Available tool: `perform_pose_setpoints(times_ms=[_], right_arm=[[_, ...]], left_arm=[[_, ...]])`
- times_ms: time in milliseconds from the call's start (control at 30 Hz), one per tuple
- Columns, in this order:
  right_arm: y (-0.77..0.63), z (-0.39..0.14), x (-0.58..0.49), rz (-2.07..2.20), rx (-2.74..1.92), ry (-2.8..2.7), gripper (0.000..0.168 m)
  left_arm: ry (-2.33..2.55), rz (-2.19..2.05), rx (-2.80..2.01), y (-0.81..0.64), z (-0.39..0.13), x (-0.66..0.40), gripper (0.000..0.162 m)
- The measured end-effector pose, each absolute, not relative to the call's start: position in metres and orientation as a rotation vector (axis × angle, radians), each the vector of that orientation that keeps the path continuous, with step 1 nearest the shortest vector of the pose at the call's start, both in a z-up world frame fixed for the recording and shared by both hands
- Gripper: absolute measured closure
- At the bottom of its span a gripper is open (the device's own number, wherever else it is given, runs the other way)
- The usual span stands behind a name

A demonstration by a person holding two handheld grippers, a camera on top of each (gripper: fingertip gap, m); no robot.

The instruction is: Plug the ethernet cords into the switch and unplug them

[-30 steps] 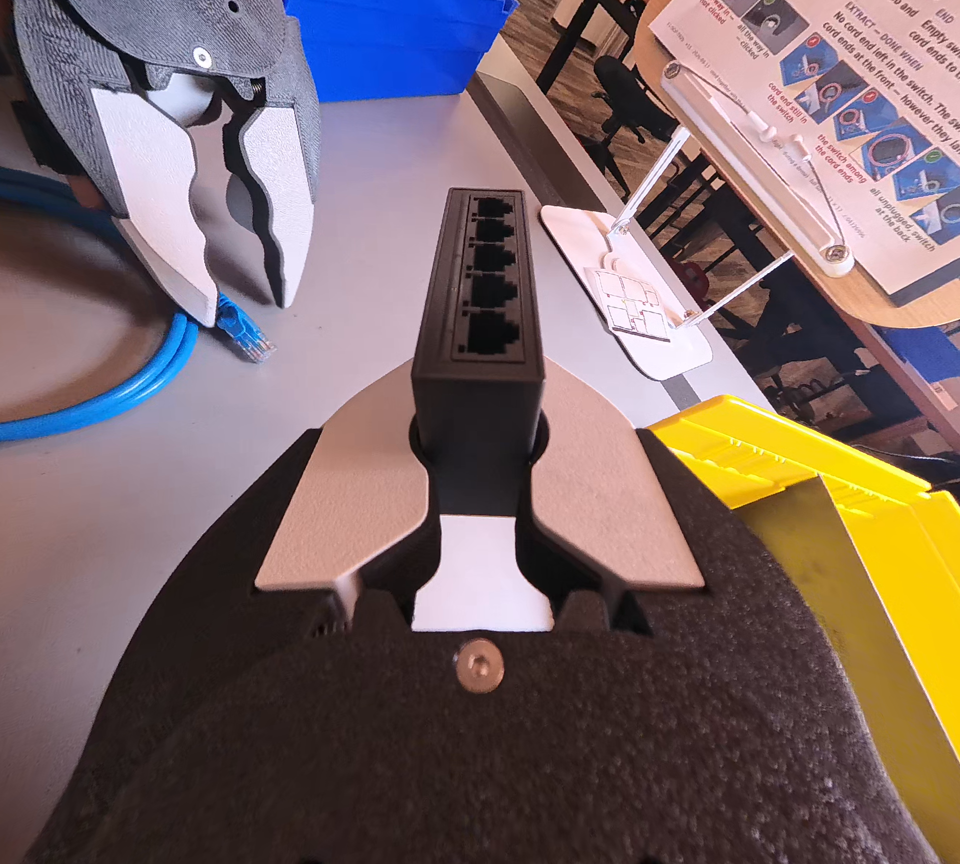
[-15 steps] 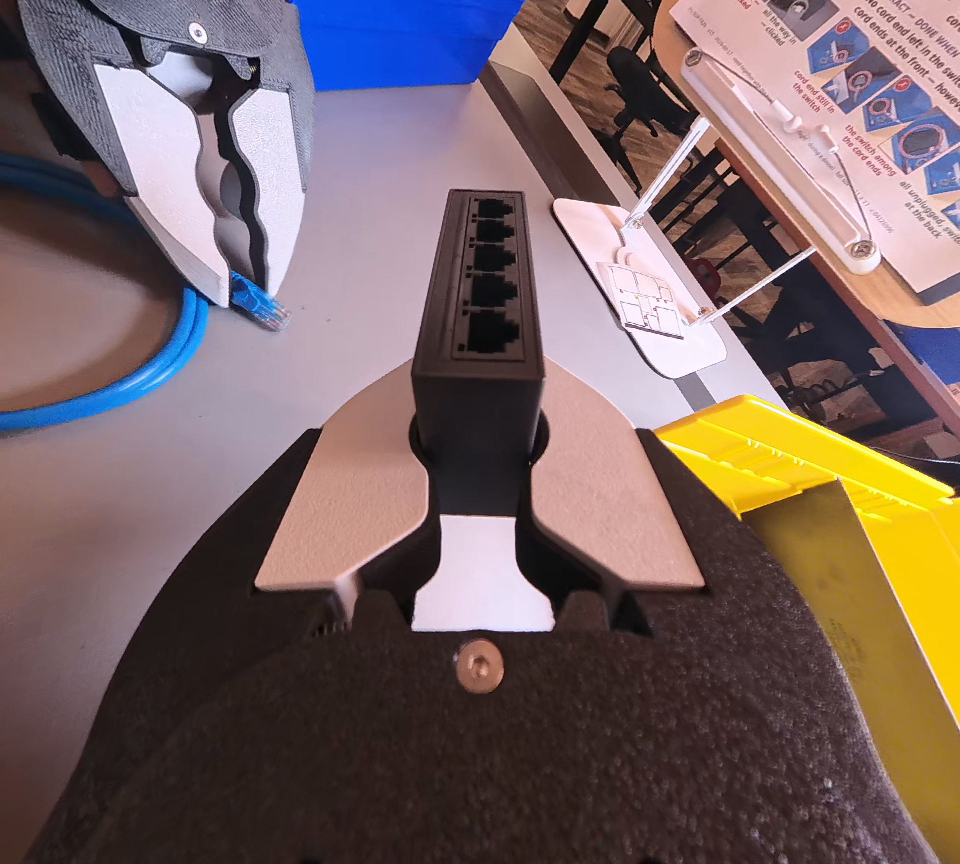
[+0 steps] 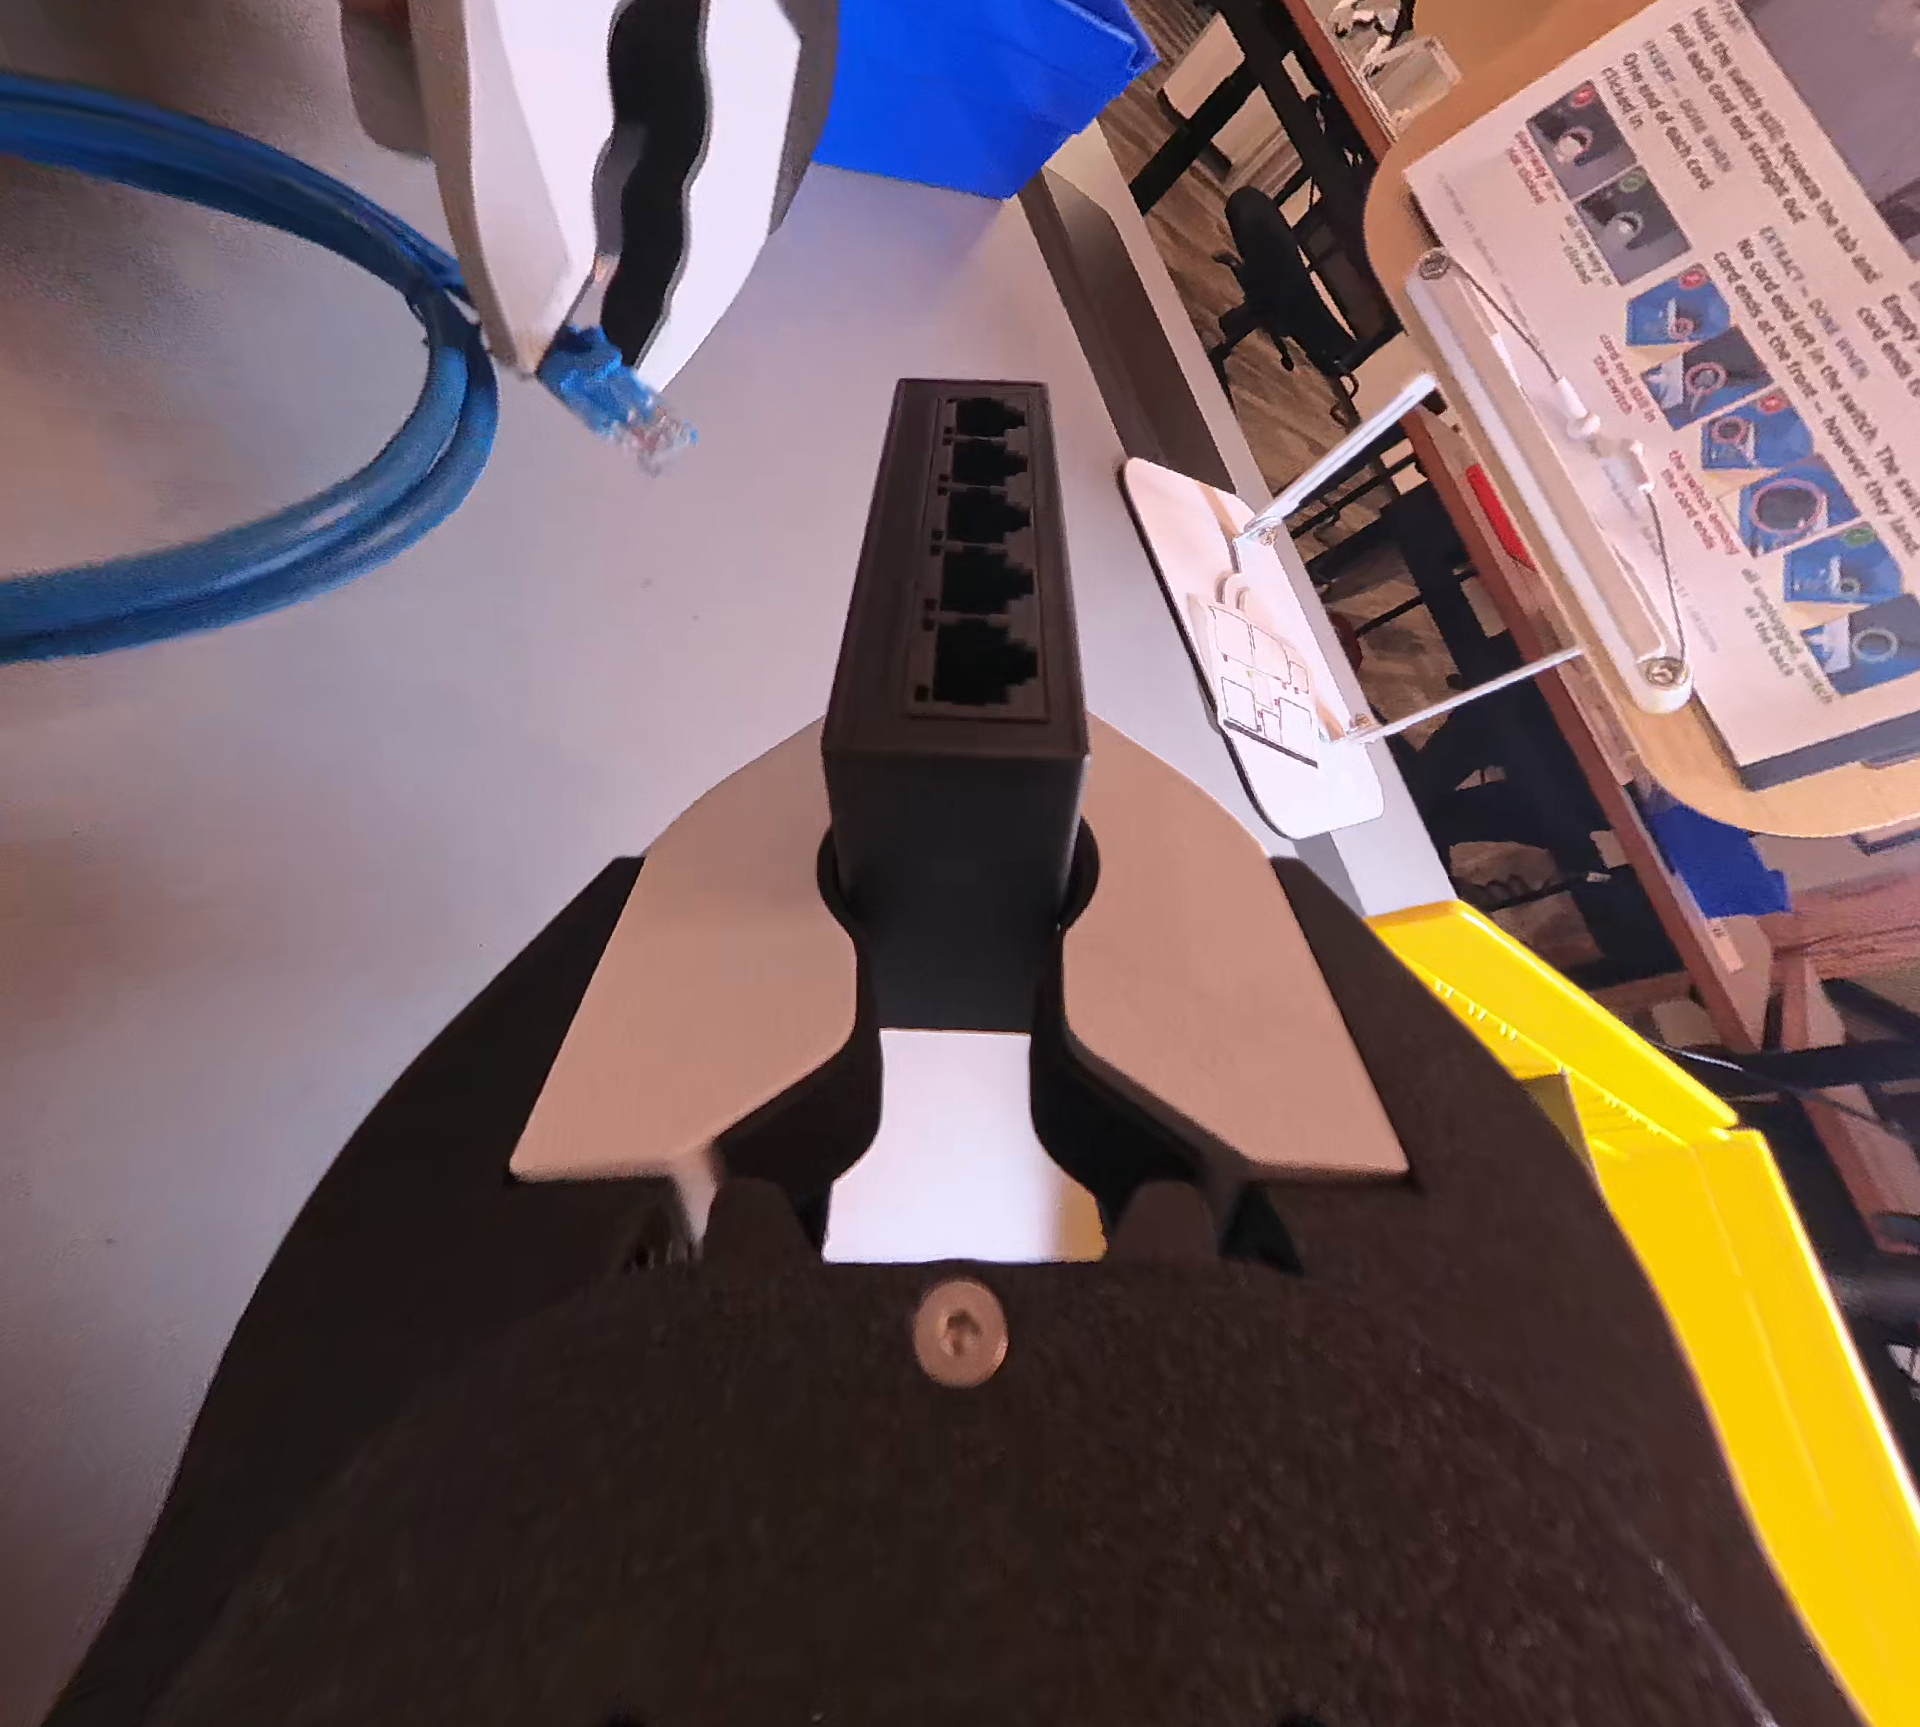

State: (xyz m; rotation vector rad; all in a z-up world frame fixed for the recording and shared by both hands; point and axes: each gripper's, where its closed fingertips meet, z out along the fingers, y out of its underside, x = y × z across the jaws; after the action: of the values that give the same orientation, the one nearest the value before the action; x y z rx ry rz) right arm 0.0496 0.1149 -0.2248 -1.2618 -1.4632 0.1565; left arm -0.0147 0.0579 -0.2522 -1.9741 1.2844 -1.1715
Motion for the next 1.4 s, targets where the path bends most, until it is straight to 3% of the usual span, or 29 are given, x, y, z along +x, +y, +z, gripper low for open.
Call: perform_pose_setpoints(times_ms=[167, 333, 567, 733, 933, 1400], right_arm=[[0.112, -0.240, 0.045, 0.021, -1.229, -1.563, 0.139], [0.102, -0.247, 0.038, 0.036, -1.221, -1.624, 0.137], [0.088, -0.255, 0.030, 0.093, -1.252, -1.691, 0.139], [0.067, -0.254, 0.020, 0.311, -1.313, -1.716, 0.139], [0.041, -0.201, 0.014, 0.815, -1.222, -1.515, 0.138], [0.041, -0.170, 0.015, 0.916, -1.153, -1.341, 0.131]], left_arm=[[1.245, -1.266, -1.931, 0.054, -0.247, -0.007, 0.148], [1.284, -1.091, -1.893, 0.061, -0.250, -0.010, 0.147], [1.405, -0.544, -1.664, 0.076, -0.239, -0.005, 0.116], [1.582, -0.329, -1.541, 0.064, -0.248, 0.007, 0.132], [1.452, -0.773, -1.477, 0.047, -0.221, 0.018, 0.134], [1.274, -1.119, -1.389, 0.040, -0.196, 0.026, 0.134]])
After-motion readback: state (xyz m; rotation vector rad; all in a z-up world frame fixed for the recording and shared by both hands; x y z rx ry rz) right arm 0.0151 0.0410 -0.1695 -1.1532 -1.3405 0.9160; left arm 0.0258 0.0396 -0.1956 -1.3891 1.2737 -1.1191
